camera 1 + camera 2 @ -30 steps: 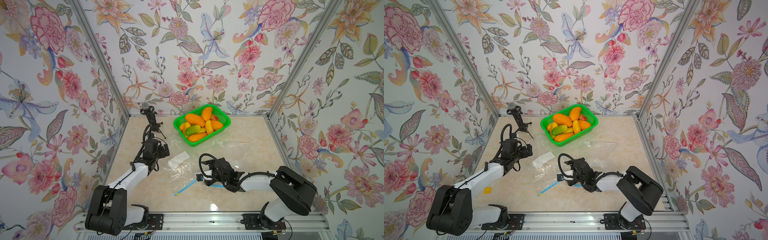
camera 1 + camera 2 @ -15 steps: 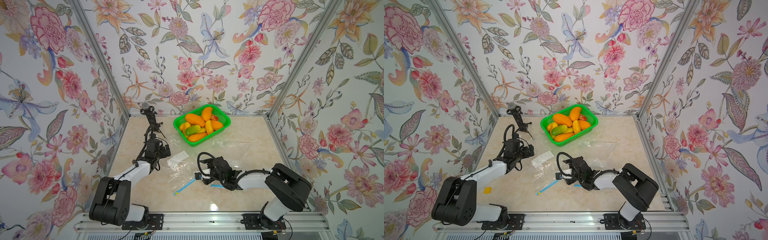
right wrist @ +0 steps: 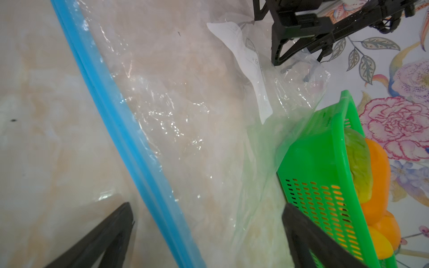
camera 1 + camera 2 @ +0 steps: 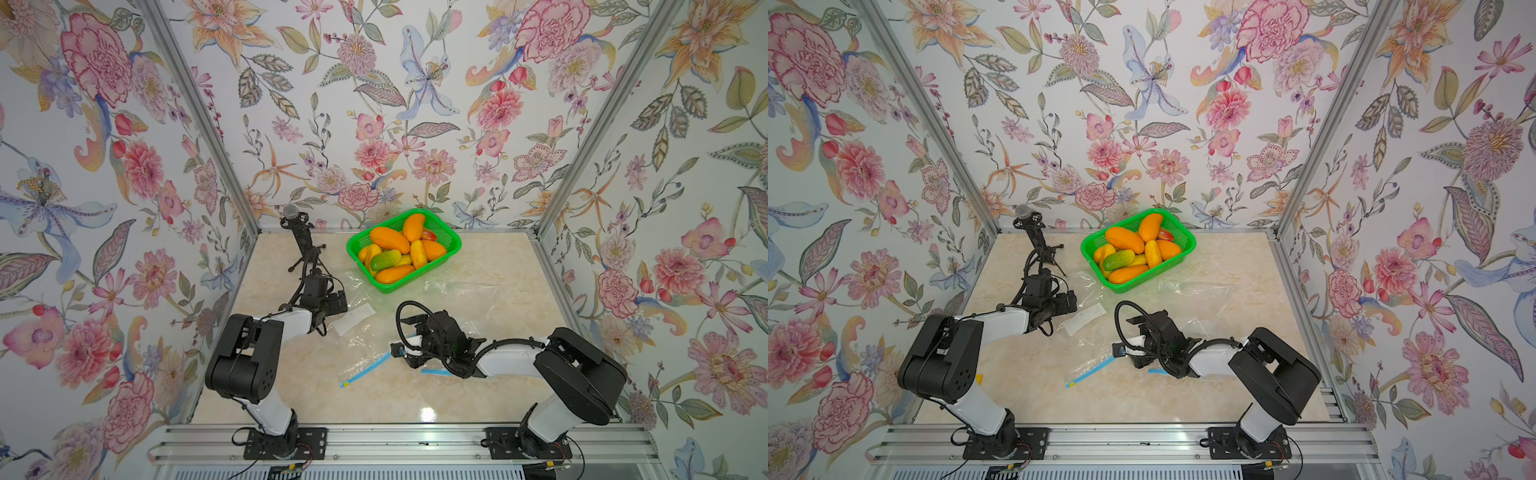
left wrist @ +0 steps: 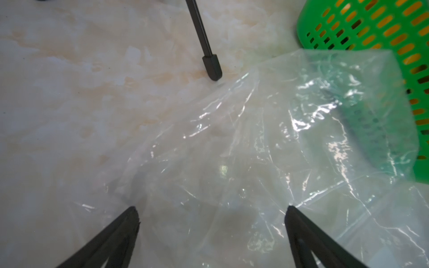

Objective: Place the mango in a zip-top bag and seal the zipper
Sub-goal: Pick up the zipper food storage bag at the center of the board.

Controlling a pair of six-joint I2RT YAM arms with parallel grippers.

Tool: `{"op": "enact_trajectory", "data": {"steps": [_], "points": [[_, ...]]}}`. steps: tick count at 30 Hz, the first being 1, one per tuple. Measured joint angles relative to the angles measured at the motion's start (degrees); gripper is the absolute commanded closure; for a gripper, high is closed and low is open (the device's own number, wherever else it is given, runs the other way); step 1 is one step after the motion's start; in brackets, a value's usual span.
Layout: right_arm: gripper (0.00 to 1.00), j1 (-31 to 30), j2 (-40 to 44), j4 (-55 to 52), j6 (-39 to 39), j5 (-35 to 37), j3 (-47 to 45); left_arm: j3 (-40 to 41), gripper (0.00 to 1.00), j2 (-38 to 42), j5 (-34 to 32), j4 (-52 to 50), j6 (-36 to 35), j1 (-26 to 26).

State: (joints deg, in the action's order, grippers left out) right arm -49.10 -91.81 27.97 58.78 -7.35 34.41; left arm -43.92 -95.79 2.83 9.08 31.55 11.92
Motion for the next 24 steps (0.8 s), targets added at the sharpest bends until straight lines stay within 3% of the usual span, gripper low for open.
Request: {"op": "enact_trajectory", "data": {"steps": [11,17,24], "points": [[0.07,-2.25,1.6,-1.57,0.11,-0.96,1.07,-0.02,0.01,-0.02,0.0,0.11,0.0,0.0],[0.12,-1.99,-0.85,0.83,0.44,1.68,2.51,-0.02,0.01,-0.02,0.02,0.11,0.0,0.0],[0.13,-1.64,-2.36,2.21,1.29,3.98,2.64,-0.02,0.01,-0.02,0.0,0.11,-0.02,0.0]]}}
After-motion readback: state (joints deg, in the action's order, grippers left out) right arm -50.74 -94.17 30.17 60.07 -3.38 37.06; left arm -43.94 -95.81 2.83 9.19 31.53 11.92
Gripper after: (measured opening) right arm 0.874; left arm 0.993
